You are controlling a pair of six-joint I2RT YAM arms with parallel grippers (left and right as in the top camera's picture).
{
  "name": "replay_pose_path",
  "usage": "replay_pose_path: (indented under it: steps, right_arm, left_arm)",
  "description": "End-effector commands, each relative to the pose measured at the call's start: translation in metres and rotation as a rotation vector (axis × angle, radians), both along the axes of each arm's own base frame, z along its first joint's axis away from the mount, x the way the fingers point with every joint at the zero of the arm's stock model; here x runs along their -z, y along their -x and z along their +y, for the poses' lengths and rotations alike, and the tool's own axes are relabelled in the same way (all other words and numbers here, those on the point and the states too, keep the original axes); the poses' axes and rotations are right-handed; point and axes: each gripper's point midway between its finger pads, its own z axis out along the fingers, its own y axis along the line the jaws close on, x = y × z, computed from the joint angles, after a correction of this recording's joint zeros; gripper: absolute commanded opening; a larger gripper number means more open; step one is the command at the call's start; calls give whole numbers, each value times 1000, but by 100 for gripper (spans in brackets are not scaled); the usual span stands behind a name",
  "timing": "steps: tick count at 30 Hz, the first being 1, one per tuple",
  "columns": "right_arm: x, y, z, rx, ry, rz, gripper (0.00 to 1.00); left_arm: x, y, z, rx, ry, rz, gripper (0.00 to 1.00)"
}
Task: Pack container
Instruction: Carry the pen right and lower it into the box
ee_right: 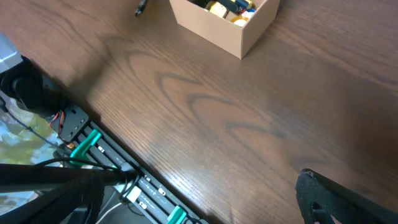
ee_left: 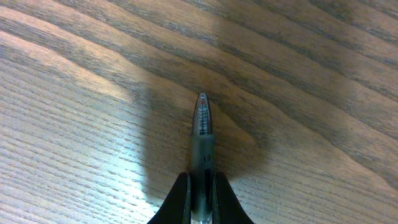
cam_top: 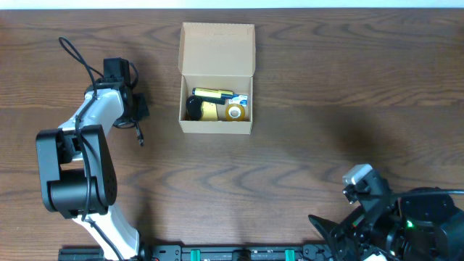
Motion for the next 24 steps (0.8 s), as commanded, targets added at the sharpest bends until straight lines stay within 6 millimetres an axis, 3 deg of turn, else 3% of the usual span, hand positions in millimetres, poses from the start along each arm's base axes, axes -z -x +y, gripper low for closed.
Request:
replay_pose_path:
  steps: [1,6,9,14,16,20,24]
  right_arm:
    - [0,1,1,-2,-8,6,99]
    - [0,1,1,-2,-8,6,99]
    - [0,1,1,-2,-8,6,99]
    - [0,1,1,-2,-8,6,99]
    - [0,1,1,-2,-8,6,99]
    - [0,1,1,-2,-8,6,99]
    - [0,1,1,-2,-8,6,99]
  left_arm:
    - [-15,-13,1,-8,16,-32,6]
    - [-62,-33,0,18,5,-105,6]
    - [-105,-47,-14,141,-30,-170,6]
    - [-176,-72,-73,490,-133,-325,5]
    - [-200,-77,-109,677,-184,-381,6]
    - [-215,-70,-175,1068,-243,-445,5]
    - [-203,-58,-210,1318,-274,-433,5]
